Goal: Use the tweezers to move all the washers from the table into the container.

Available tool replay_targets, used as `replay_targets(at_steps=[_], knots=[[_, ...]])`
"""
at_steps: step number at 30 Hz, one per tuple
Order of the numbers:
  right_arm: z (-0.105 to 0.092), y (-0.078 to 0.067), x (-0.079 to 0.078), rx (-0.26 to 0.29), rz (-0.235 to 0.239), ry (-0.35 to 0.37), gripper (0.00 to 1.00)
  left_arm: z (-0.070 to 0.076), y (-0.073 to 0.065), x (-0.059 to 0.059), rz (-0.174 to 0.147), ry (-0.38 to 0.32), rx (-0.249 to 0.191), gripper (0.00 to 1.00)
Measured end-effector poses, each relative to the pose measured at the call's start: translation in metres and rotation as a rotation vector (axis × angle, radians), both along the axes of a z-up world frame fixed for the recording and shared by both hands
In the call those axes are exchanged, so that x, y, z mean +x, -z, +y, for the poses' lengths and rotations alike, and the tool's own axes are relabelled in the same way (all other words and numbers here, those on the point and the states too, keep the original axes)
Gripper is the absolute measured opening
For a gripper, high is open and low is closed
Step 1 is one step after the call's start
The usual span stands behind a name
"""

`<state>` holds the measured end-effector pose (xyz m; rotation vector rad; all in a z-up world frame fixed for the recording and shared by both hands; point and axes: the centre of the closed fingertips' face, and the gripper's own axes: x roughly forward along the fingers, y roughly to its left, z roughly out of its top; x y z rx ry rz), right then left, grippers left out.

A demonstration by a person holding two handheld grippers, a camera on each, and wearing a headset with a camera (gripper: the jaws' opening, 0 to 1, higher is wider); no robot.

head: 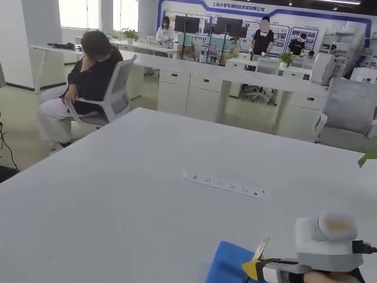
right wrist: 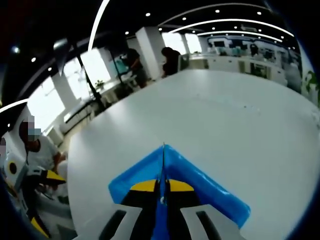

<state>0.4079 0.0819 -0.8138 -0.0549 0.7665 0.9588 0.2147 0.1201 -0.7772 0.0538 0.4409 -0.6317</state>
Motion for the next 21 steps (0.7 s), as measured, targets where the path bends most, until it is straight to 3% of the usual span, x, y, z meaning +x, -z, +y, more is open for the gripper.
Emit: replay_targets(at_steps=[10,21], knots=[[0.007,0.005,-0.009,-0.033,-0.008,-0.033,0.03,-0.001,0.001,0.000,0.005,0.002,0.002,0.83],[0.009,0.005,-0.012,-0.063,-0.056,-0.084,0.05,-0.002,0.003,-0.001,0.012,0.011,0.006,0.83]])
